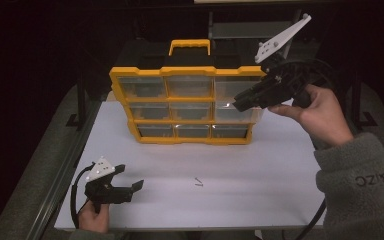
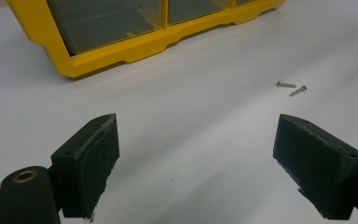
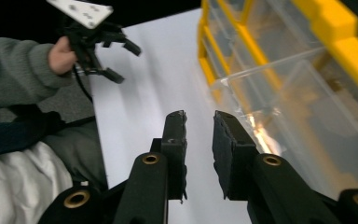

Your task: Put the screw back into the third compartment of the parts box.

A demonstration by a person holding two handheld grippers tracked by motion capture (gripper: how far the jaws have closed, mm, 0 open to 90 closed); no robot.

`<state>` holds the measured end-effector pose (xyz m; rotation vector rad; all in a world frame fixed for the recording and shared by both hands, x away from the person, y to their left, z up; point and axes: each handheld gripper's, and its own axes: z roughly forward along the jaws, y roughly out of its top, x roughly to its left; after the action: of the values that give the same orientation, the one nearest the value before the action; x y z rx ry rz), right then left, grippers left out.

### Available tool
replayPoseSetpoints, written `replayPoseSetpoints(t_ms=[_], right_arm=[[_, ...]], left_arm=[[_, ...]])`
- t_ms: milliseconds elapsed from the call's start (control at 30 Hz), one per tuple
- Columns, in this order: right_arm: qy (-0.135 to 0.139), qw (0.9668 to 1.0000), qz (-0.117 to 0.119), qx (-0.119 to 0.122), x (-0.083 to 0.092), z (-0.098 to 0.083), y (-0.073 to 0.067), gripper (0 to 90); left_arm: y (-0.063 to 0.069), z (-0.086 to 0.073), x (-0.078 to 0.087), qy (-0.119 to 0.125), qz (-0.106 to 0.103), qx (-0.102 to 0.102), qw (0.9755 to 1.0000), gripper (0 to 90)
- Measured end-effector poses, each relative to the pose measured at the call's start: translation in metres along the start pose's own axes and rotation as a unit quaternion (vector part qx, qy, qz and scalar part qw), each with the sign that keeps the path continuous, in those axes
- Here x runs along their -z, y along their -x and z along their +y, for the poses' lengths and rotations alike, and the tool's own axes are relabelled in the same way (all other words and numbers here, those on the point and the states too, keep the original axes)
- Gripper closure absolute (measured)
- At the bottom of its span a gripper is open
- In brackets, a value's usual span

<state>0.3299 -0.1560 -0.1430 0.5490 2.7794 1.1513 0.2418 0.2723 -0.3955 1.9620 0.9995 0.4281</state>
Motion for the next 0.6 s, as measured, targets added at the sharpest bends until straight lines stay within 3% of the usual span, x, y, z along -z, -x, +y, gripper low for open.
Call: replayPoseSetpoints(t_ms=[233,300,600], right_arm=[[0.004,0.9999,0.014,0.007,-0.018,-0.023,-0.015,71.0],[0.002,0.9998,0.018,0.007,-0.027,-0.031,-0.02,70.4],[-0.014,0.9994,0.02,0.023,-0.072,-0.061,-0.033,68.2]], left_arm=[[0.001,0.0,0.001,0.002,0.001,0.003,1.0,13.7],[0.0,0.0,0.0,0.005,0.002,-0.004,1.0,13.7],[0.0,0.0,0.0,0.006,0.0,0.0,1.0,13.7]])
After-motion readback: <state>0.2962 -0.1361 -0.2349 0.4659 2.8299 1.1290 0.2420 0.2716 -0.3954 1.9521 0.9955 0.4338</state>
